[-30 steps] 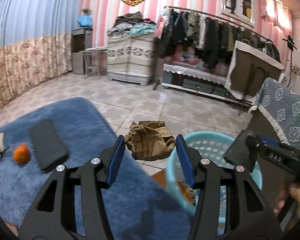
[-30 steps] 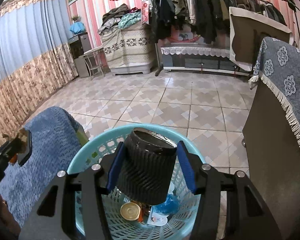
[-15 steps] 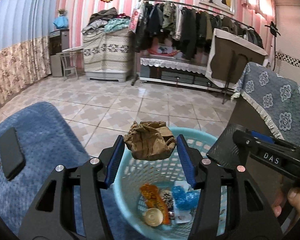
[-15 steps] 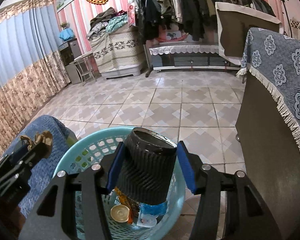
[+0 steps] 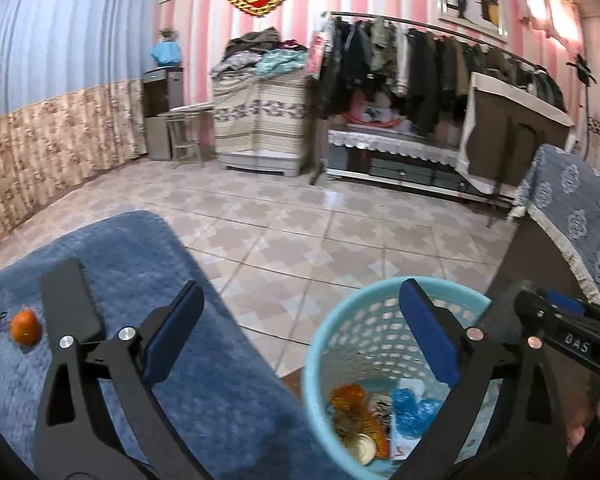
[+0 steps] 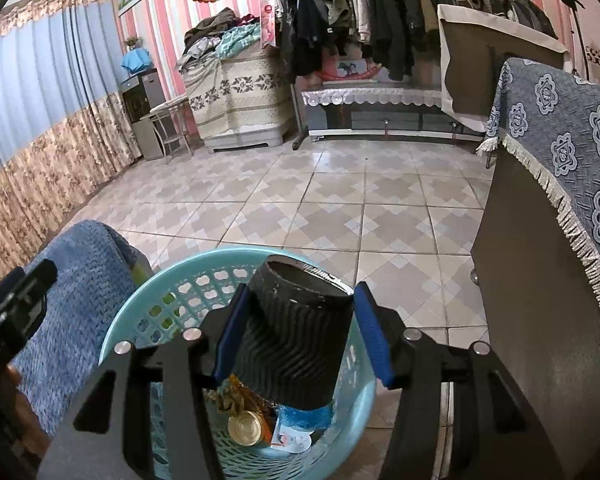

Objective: Collect trash
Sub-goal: 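Open the left tool to drop the brown paper bag into the wastebasket, then open the right tool to drop the black ribbed cup into the wastebasket, then reach the open left tool to the beige cloth pouch on the rug, then grasp the beige cloth pouch with the left tool while the right tool grasps the orange, then carry the pouch and the orange with both tools over the wastebasket, then open the left tool to drop the beige pouch into the wastebasket, then open the right tool to drop the orange into the wastebasket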

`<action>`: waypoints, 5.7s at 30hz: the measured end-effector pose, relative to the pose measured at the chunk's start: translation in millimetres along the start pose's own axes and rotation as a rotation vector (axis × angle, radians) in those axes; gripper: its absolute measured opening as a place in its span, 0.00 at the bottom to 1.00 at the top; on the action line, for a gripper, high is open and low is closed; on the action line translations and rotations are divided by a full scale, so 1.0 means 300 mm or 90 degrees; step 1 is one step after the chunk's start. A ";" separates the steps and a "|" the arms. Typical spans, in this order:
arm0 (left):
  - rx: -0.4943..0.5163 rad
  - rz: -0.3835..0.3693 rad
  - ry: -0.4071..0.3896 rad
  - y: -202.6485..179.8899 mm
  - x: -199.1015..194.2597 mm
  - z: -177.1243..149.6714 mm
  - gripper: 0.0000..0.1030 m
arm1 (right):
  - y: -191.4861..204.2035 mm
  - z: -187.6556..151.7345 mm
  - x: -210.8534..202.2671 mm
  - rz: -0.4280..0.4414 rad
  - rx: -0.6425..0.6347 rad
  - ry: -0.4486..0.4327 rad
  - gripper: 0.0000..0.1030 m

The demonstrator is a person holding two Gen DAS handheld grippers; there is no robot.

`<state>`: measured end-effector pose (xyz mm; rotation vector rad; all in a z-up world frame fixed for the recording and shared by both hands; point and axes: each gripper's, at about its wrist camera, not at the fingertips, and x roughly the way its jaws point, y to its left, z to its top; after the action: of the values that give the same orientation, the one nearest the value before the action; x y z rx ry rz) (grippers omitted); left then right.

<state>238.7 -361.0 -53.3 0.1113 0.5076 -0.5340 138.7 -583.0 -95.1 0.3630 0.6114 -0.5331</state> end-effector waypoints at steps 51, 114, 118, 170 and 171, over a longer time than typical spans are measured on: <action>-0.168 0.300 0.075 1.160 -0.246 -0.169 0.94 | 0.591 -0.125 -0.011 0.037 -0.221 -0.032 0.95; -0.218 0.317 0.056 1.268 -0.555 -0.249 0.28 | 1.350 -0.258 -0.132 0.331 -0.348 0.024 0.32; -0.187 0.271 0.035 1.127 -0.550 -0.186 0.28 | 1.126 -0.200 -0.230 0.304 -0.299 -0.002 0.32; -0.027 0.026 0.008 0.111 -0.112 0.028 0.95 | 0.054 -0.028 -0.072 0.012 -0.046 -0.014 0.32; -0.032 0.032 0.007 0.130 -0.123 0.029 0.95 | 0.058 -0.031 -0.071 0.014 -0.049 -0.013 0.32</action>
<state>235.0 -312.7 -28.6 0.0782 0.5273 -0.4720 129.9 -556.9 -86.0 0.2904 0.6058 -0.4898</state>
